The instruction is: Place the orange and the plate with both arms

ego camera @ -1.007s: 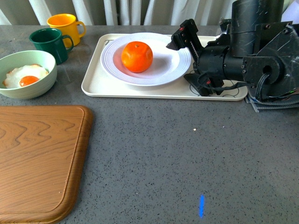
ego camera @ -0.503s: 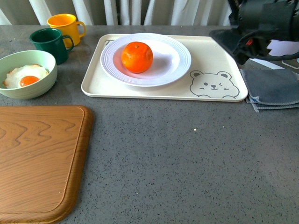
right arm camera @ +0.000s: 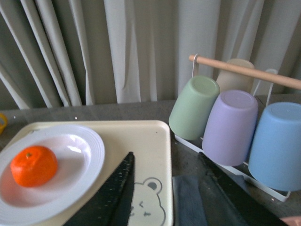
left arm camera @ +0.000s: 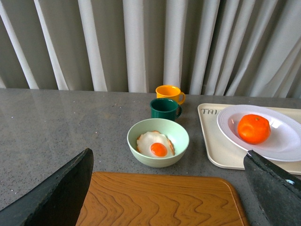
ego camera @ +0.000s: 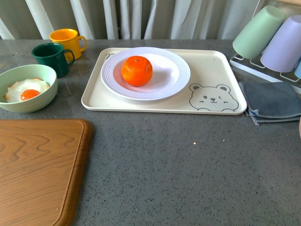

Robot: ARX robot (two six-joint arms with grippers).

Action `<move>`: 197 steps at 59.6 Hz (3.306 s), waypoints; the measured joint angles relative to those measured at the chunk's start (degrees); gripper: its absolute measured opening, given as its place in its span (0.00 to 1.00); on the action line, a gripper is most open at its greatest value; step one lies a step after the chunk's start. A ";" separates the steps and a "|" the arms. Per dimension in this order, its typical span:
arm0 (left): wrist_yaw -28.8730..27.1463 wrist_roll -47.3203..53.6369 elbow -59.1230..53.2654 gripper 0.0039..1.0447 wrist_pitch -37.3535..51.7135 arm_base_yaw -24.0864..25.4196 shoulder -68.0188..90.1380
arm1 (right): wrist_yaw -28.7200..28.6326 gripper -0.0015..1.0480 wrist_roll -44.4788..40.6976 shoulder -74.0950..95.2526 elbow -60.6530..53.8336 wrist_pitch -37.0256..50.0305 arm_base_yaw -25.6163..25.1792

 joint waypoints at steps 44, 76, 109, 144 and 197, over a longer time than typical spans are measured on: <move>0.00 0.00 0.00 0.92 0.00 0.00 0.00 | -10.12 0.02 -1.36 -28.55 -16.68 -11.98 -10.08; 0.00 0.00 0.00 0.92 0.00 0.00 0.00 | -10.10 0.02 -1.36 -51.98 -17.27 -32.81 -10.10; 0.00 0.00 0.00 0.92 0.00 0.00 0.00 | -10.10 0.02 -1.33 -65.22 -17.29 -45.81 -10.10; 0.00 0.02 0.00 0.92 0.00 0.00 0.00 | -10.12 0.05 -1.40 -77.37 -17.27 -58.27 -10.10; 0.00 0.02 0.00 0.92 0.00 0.00 0.00 | -10.10 0.91 -1.40 -77.40 -17.27 -58.29 -10.10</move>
